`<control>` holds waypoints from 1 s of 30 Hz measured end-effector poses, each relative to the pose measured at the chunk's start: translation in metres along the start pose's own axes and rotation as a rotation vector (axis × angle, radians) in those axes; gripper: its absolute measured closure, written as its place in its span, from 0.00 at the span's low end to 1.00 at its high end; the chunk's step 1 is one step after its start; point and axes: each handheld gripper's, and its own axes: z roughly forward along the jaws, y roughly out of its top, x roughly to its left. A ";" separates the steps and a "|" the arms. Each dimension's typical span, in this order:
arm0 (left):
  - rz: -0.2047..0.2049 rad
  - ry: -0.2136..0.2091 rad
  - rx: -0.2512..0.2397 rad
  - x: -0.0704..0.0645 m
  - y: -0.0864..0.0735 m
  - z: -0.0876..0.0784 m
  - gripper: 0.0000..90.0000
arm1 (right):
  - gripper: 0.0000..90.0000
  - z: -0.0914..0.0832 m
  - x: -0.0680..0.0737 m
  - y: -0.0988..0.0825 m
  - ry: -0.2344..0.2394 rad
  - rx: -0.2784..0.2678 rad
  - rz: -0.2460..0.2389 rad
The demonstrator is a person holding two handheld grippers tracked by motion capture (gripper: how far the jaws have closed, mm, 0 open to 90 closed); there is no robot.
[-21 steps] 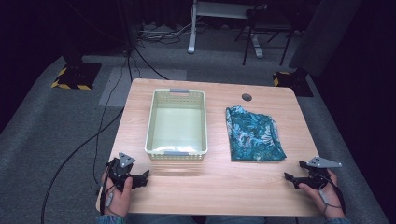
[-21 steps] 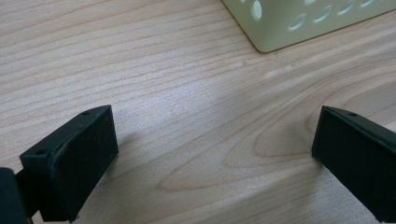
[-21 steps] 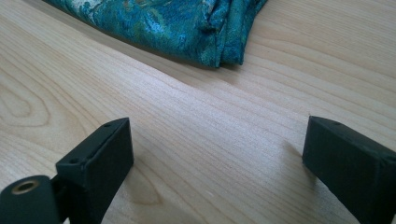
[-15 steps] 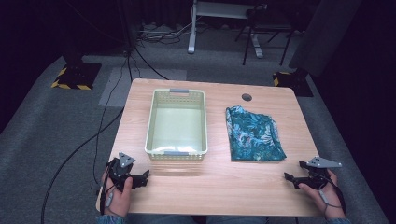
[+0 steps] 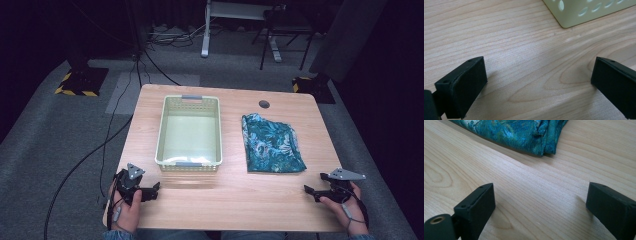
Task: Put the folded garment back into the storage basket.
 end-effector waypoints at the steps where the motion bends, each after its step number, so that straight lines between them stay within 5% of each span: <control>1: 0.000 0.000 0.000 0.000 0.000 0.000 0.00 | 0.10 0.000 0.000 0.000 0.000 0.000 0.002; 30: 0.000 0.000 0.000 0.000 0.000 0.000 0.00 | 0.05 -0.028 0.004 0.034 -0.033 -0.098 -0.021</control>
